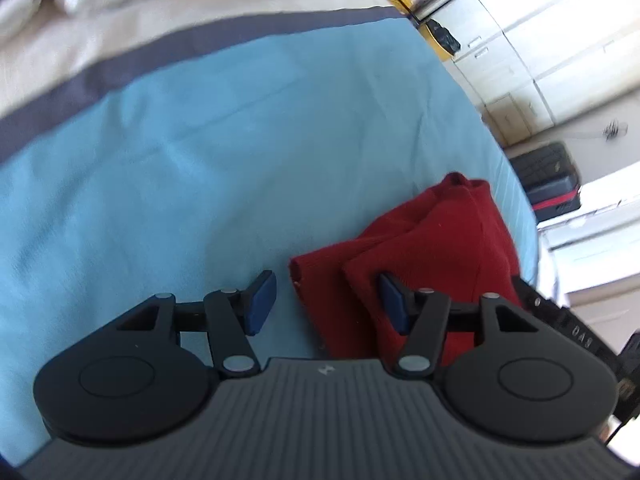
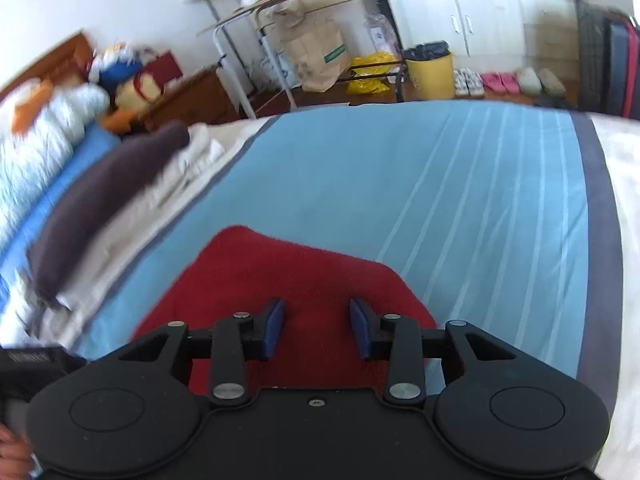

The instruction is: Fold clothes

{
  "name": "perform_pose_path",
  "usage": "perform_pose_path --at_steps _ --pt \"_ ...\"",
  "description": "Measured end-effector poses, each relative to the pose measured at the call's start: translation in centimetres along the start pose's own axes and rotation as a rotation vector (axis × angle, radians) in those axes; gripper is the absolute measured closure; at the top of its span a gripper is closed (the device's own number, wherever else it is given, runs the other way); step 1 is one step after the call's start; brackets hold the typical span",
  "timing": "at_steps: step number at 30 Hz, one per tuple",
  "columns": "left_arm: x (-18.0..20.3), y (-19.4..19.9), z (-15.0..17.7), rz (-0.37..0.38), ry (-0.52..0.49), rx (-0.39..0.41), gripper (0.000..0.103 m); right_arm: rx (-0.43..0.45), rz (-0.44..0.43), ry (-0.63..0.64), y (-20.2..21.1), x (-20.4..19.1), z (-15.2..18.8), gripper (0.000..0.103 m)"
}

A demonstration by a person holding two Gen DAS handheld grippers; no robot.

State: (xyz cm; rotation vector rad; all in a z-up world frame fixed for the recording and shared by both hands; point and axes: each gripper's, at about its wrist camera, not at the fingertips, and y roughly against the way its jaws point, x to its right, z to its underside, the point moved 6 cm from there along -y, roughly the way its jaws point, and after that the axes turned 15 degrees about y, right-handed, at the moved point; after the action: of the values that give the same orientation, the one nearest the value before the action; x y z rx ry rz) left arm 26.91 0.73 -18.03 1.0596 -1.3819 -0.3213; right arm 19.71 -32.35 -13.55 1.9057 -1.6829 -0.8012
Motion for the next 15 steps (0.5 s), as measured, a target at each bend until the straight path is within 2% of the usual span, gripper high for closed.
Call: perform_pose_path --at_steps 3,4,5,7,8,9,11,12,15 --pt "0.6 1.1 0.0 0.018 -0.033 0.012 0.048 -0.009 0.03 0.057 1.1 -0.8 -0.4 0.056" --pt "0.7 1.8 0.0 0.044 -0.023 0.018 0.047 -0.003 0.041 0.047 2.1 -0.7 -0.5 0.05" --pt "0.7 2.5 0.1 0.073 -0.009 0.023 0.046 0.0 0.064 0.036 3.0 -0.6 -0.5 0.037" --pt "0.9 3.9 0.4 0.125 0.01 0.04 0.046 -0.022 0.195 0.048 4.0 -0.8 -0.2 0.027" --pt "1.2 4.4 0.5 0.141 -0.001 0.056 0.046 -0.025 0.257 0.089 4.7 -1.1 0.1 0.027" --pt "1.7 4.7 0.7 0.154 -0.029 0.072 0.046 -0.019 0.277 0.121 5.0 -1.5 0.3 0.027" --pt "2.9 4.9 1.2 0.166 -0.104 0.086 0.044 -0.005 0.231 0.124 5.6 -2.1 1.0 0.027" --pt "3.4 4.5 1.4 0.161 -0.134 0.075 0.043 -0.012 0.175 0.091 5.5 -2.2 1.7 0.026" --pt "3.7 1.9 2.2 0.123 -0.142 -0.029 0.042 -0.111 0.022 -0.016 4.3 -2.9 4.4 0.026"
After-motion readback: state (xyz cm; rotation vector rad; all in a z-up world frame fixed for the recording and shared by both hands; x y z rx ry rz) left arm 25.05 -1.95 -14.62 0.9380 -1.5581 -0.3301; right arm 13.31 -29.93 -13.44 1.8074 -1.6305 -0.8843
